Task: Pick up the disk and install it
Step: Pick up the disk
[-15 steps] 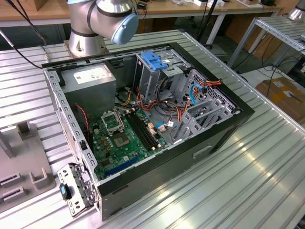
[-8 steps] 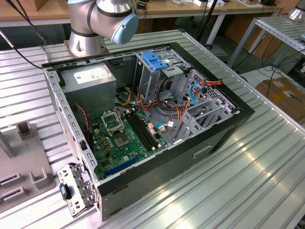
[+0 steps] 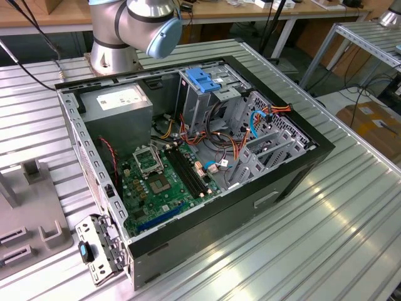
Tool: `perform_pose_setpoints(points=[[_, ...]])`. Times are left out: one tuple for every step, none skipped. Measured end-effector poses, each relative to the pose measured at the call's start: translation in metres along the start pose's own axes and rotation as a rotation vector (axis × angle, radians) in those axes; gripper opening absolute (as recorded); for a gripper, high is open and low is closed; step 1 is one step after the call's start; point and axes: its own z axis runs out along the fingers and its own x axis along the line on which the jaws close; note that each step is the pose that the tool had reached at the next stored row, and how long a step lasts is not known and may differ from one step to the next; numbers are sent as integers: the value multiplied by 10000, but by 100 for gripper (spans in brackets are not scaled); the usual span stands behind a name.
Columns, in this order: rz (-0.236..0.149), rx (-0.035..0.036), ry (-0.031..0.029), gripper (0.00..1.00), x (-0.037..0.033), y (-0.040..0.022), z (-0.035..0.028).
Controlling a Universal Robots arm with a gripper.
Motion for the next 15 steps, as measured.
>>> perform_pose_setpoints(points=[[-139, 2, 4, 11, 0, 0, 0], [-400, 4, 13, 11, 0, 0, 1], [-571, 6, 19, 11, 0, 0, 1], [-837, 9, 28, 11, 0, 0, 1], [-1045, 11, 35, 11, 0, 0, 1], [-1207, 12, 40, 11, 0, 0, 1], [-1447, 15, 48, 11, 0, 0, 2], [-1641, 17, 54, 11, 0, 0, 2], [-1977, 22, 64, 11, 0, 0, 3], [-2266, 27, 73, 11, 0, 0, 4], [-2411, 31, 75, 11, 0, 0, 4], [-2538, 39, 72, 11, 0, 0, 5], [-2715, 63, 60, 11, 0, 0, 6], [-2816, 86, 44, 11, 0, 0, 8], [-2959, 116, 17, 11, 0, -1, 9]])
